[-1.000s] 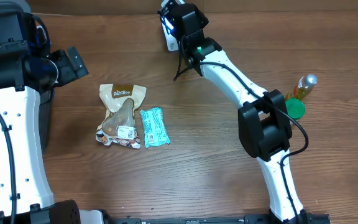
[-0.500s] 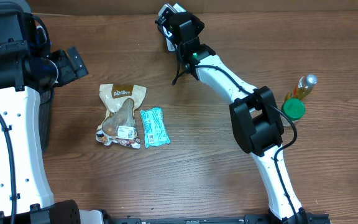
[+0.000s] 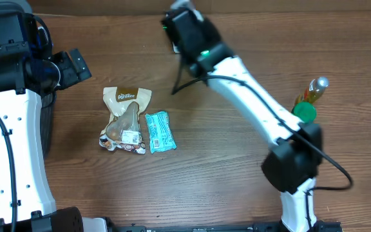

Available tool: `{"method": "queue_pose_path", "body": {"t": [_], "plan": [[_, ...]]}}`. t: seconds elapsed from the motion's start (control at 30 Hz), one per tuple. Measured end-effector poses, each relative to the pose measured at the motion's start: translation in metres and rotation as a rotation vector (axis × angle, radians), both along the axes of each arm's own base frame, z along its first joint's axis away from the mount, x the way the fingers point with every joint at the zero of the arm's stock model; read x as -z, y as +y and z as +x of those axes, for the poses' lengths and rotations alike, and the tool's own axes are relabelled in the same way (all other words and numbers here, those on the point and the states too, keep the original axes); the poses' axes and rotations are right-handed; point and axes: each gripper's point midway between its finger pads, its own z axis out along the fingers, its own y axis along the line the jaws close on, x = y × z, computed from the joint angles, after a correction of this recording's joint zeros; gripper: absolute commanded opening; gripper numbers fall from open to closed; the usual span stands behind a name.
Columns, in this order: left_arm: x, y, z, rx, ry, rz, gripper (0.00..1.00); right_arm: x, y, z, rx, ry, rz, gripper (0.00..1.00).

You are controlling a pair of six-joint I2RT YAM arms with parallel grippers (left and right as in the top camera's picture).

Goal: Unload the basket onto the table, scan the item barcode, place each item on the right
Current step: 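Carry the pack right and place it near the jar, release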

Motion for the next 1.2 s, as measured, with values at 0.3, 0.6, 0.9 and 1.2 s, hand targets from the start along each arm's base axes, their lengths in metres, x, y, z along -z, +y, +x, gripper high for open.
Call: {"method": "queue_pose_path", "body": {"t": [0.3,0.6,0.9,1.2], "plan": [[0.0,0.0,0.0,0.0,0.0,0.0,1.0,0.108,-0.12,-0.083,0.448,0.582,0.258,0.04],[0.0,0.0,0.0,0.0,0.0,0.0,1.0,0.161,-0.172,-0.104,0.635,0.681,0.333,0.04],[0.0,0.0,0.0,0.0,0.0,0.0,1.0,0.172,-0.192,-0.097,0.686,0.638,0.359,0.65],[0.0,0.0,0.0,0.0,0.0,0.0,1.0,0.175,-0.158,-0.082,0.609,0.64,0.508,0.67]]}}
